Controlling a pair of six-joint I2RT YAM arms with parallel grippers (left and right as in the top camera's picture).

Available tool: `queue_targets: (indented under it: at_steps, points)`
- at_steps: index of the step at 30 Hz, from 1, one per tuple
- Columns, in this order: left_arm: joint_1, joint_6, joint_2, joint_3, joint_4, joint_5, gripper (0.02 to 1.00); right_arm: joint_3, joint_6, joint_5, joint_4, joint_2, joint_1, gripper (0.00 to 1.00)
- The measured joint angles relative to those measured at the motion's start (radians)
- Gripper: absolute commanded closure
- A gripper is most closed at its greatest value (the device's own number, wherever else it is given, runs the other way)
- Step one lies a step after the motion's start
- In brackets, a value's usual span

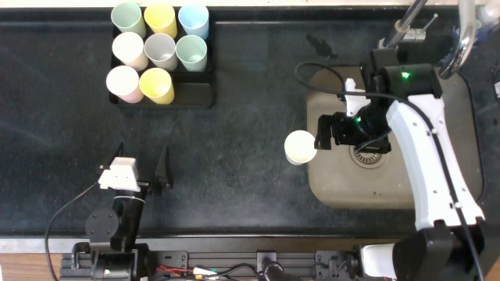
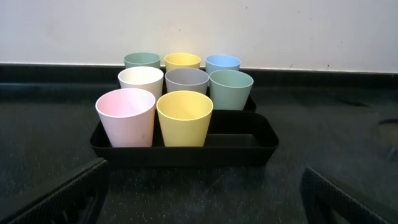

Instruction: Store Cups

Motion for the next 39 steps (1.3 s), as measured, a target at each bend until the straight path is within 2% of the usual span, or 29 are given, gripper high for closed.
queue_targets:
  at_steps: [18, 31, 34, 39]
  points:
    - [0.0, 0.0, 0.0, 0.0, 0.0, 0.0, 0.018, 0.001, 0.0, 0.153, 0.061, 0.179, 0.086, 0.029]
    - [0.0, 0.0, 0.0, 0.0, 0.0, 0.0, 0.018, 0.002, 0.001, 0.189, 0.141, 0.25, 0.132, 0.029]
    - [0.0, 0.0, 0.0, 0.0, 0.0, 0.0, 0.018, 0.002, -0.001, 0.19, 0.159, 0.262, 0.146, 0.088]
    - [0.0, 0.0, 0.0, 0.0, 0.0, 0.0, 0.018, 0.002, -0.003, 0.191, 0.167, 0.274, 0.162, 0.31]
